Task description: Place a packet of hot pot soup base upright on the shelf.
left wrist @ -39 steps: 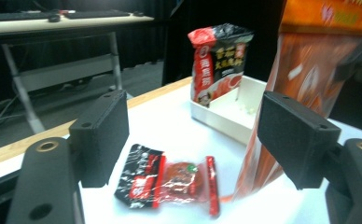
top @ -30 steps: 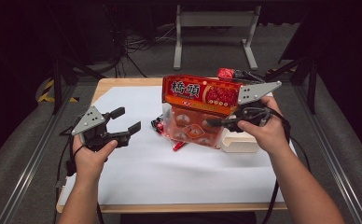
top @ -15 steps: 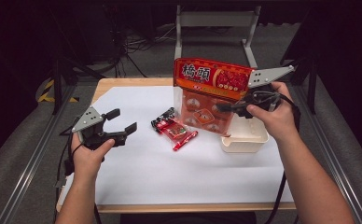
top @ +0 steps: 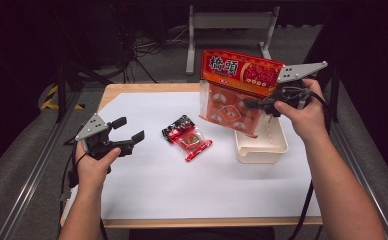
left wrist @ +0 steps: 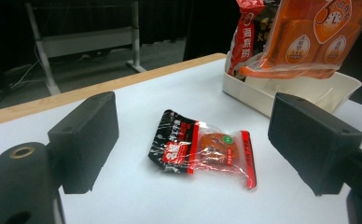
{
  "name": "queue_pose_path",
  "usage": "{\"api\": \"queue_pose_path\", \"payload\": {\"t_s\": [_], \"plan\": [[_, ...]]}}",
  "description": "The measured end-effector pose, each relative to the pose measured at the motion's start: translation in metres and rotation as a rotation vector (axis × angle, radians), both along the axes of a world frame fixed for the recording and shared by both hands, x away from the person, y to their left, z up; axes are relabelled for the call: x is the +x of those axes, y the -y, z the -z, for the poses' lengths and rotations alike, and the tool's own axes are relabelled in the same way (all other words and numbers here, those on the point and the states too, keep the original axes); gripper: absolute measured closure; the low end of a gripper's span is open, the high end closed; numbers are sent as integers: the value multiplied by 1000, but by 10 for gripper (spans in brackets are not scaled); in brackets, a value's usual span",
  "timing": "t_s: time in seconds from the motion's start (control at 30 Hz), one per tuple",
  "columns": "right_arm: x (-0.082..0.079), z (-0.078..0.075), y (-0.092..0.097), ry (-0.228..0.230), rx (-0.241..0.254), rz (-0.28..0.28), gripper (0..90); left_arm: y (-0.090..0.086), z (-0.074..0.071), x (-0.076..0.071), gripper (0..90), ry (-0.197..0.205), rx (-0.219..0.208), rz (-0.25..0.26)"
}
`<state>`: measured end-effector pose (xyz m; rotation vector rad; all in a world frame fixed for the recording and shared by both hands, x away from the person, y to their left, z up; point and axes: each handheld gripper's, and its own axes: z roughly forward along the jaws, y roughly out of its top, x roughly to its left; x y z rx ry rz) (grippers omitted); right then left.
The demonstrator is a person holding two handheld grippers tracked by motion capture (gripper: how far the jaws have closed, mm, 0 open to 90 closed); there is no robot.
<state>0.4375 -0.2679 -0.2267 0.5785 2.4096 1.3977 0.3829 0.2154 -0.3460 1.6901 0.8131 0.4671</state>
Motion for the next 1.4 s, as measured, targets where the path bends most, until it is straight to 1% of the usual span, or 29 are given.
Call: {"api": "queue_pose_path", "payload": {"t_s": [0.13,0.27,0.4,0.5,0.63,0.77,0.83,1.0,1.13,1.3,1.4], "plan": [[3,1,7,0,4,13,703,-1,1,1,171,-5,-3,-6],[5,1,17,4,13,45,703,-1,2,2,166,-5,-3,-11],[6,1,22,8,18,61,703,-1,3,3,165,-9,-1,-14],[6,0,26,13,13,75,703,-1,4,5,164,-7,10,-20],[7,1,31,15,10,96,703,-2,4,5,157,-12,8,-25],[8,5,37,27,13,139,703,-3,5,6,155,-14,15,-31],[9,6,39,24,8,149,703,-3,6,6,154,-12,17,-31],[10,8,44,27,0,165,703,-3,6,6,154,-17,18,-30],[10,10,47,31,5,176,703,-3,7,6,153,-24,14,-28],[13,16,52,25,7,169,703,-3,7,6,152,-24,6,-18],[14,20,55,25,0,178,703,-3,8,7,151,-22,4,-15]]}}
